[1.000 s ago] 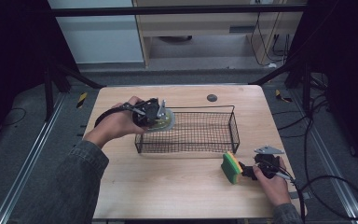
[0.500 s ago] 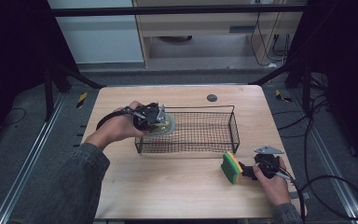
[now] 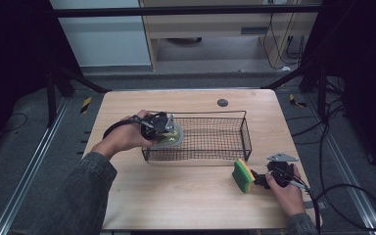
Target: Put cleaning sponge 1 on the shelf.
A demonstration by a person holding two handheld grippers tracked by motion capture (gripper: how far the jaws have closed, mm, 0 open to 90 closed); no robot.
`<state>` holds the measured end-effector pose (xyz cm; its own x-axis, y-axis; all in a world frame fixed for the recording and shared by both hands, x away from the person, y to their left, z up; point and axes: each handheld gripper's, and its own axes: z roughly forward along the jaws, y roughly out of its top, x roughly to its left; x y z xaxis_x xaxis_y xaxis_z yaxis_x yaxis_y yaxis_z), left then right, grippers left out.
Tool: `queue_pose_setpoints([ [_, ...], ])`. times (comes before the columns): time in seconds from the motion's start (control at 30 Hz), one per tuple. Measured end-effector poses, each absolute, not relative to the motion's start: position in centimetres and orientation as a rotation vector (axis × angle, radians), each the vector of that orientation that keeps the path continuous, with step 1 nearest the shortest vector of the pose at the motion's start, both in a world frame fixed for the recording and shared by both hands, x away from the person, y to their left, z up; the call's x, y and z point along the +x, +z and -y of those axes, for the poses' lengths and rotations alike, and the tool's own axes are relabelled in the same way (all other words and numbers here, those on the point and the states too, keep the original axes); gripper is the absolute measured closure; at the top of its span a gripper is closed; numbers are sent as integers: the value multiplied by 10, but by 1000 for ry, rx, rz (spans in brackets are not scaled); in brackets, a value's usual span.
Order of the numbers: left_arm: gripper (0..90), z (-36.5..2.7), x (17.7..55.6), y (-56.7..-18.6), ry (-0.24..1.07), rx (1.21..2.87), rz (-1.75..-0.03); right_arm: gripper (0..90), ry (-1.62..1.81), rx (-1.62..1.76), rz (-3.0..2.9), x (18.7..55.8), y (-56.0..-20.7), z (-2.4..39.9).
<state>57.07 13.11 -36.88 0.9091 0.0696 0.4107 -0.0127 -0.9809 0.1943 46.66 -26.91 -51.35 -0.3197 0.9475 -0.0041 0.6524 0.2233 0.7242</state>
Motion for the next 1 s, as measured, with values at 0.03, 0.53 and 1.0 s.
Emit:
queue_pose_setpoints([
  [0.03,708,-131,571,-369,635,2880,-33,5,877,1472,-2054,467,-513,269],
  [0.53,707,-131,574,-380,582,2891,-65,5,877,1473,-2054,467,-513,269],
  [1.0,707,-130,578,-391,542,2909,-72,5,877,1472,-2054,467,-514,269],
])
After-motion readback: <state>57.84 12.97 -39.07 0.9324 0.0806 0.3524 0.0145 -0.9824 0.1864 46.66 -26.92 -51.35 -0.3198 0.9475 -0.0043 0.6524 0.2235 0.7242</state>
